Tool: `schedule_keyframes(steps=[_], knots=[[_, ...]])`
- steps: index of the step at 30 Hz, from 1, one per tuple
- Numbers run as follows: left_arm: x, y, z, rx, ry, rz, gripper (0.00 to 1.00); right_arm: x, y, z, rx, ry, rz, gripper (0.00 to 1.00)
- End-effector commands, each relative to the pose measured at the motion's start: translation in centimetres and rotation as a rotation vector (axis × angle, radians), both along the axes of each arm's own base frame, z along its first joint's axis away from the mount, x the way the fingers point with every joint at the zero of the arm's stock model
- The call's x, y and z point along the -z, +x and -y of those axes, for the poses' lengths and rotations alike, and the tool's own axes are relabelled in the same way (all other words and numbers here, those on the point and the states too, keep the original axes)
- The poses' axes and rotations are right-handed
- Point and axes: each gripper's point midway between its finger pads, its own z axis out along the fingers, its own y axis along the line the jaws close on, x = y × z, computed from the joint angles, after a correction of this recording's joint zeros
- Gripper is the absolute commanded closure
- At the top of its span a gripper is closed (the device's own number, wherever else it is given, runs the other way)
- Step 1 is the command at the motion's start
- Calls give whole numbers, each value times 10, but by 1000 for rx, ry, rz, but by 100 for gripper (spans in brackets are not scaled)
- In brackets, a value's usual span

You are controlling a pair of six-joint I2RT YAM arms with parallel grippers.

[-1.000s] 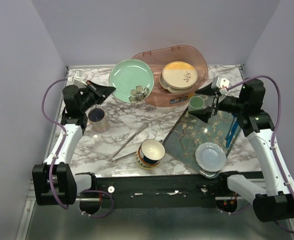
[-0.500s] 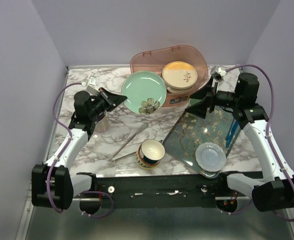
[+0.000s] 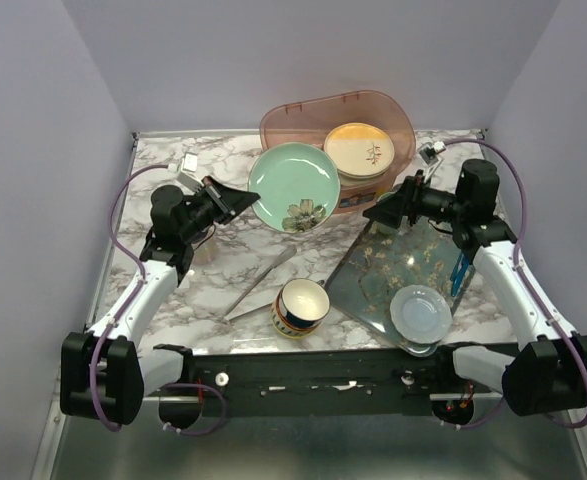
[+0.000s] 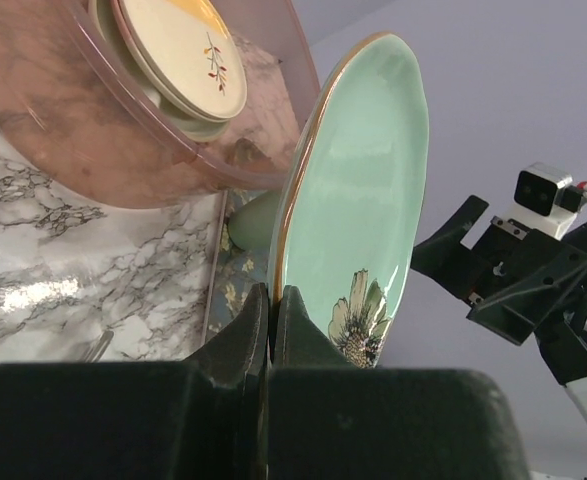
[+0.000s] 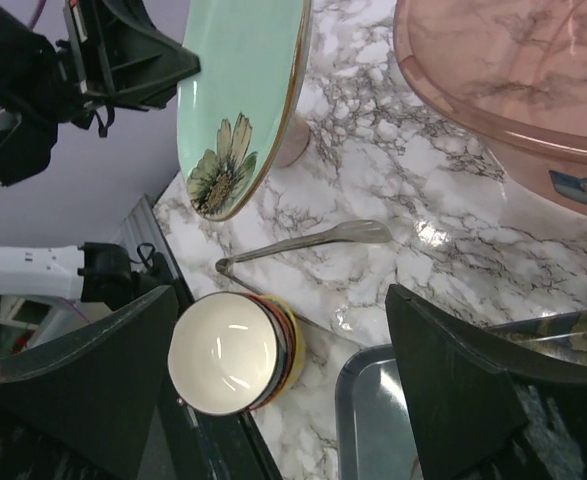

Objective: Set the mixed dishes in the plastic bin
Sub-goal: Pick up the plate at the center of the board.

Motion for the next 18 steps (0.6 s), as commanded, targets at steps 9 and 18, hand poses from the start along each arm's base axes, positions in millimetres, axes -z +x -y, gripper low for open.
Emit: schedule_keyframes(steps=[9, 18], knots=[[-45, -14, 17, 53, -58, 164, 100, -4, 31, -43, 4, 60, -123, 28], [-45, -18, 24, 79, -63, 160, 100, -10, 40, -77, -34, 50, -140, 51]])
